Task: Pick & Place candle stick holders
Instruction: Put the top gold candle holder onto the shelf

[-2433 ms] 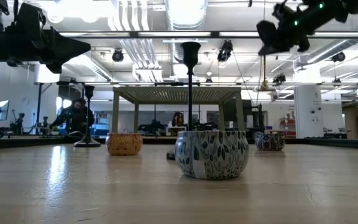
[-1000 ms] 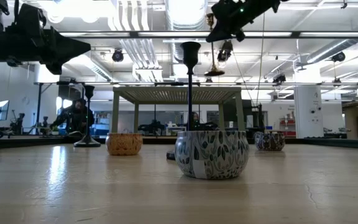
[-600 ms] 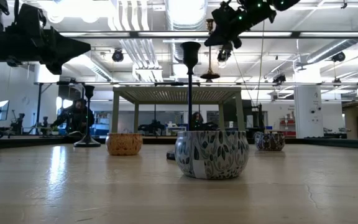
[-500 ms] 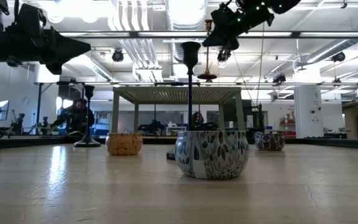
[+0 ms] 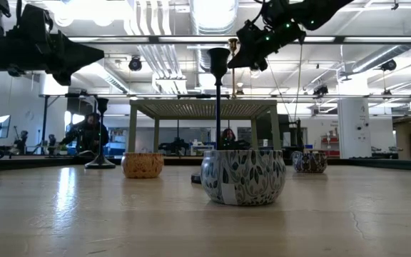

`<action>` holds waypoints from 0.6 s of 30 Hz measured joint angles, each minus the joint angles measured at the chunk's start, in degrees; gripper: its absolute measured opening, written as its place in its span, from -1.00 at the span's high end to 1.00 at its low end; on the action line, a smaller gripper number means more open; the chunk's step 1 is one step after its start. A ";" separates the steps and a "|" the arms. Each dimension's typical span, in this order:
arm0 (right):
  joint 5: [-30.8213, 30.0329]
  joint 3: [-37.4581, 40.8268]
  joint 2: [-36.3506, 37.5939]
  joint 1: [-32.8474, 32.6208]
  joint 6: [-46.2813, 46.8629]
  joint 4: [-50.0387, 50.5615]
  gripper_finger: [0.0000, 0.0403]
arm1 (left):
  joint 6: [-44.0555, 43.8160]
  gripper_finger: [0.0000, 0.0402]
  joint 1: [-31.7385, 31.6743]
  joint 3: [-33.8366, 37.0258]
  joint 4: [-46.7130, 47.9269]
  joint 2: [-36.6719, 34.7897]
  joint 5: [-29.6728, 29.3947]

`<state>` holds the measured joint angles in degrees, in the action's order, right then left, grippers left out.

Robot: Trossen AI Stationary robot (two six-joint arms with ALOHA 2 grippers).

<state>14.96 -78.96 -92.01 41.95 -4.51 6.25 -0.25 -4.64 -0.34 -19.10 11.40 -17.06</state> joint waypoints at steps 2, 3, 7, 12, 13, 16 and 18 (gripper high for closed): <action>0.09 0.00 0.00 0.10 0.00 -0.05 0.94 | 0.01 0.87 0.00 0.00 0.08 0.00 -0.01; 0.09 0.01 0.00 0.16 -0.07 -0.12 0.94 | 0.02 0.87 0.00 0.00 0.12 0.00 0.00; 0.15 0.58 0.31 0.52 -0.22 -0.87 0.94 | 0.07 0.87 0.00 0.00 0.49 0.00 -0.01; 0.55 3.14 0.29 0.97 -0.59 -4.53 0.94 | 0.32 0.87 0.01 0.00 0.78 0.00 0.00; 0.59 3.93 0.22 1.08 -0.40 -5.55 0.94 | 0.33 0.87 0.00 0.00 0.78 0.00 -0.02; 0.59 5.58 0.09 1.38 -0.15 -7.95 0.94 | 0.33 0.87 0.02 0.00 0.78 0.00 0.00; 0.60 6.19 0.09 1.62 -0.10 -8.69 0.94 | 0.33 0.87 0.00 0.00 0.78 0.00 -0.02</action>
<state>15.56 -72.77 -91.92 43.57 -4.62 -2.44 0.08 -4.64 -0.34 -18.33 11.40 -17.08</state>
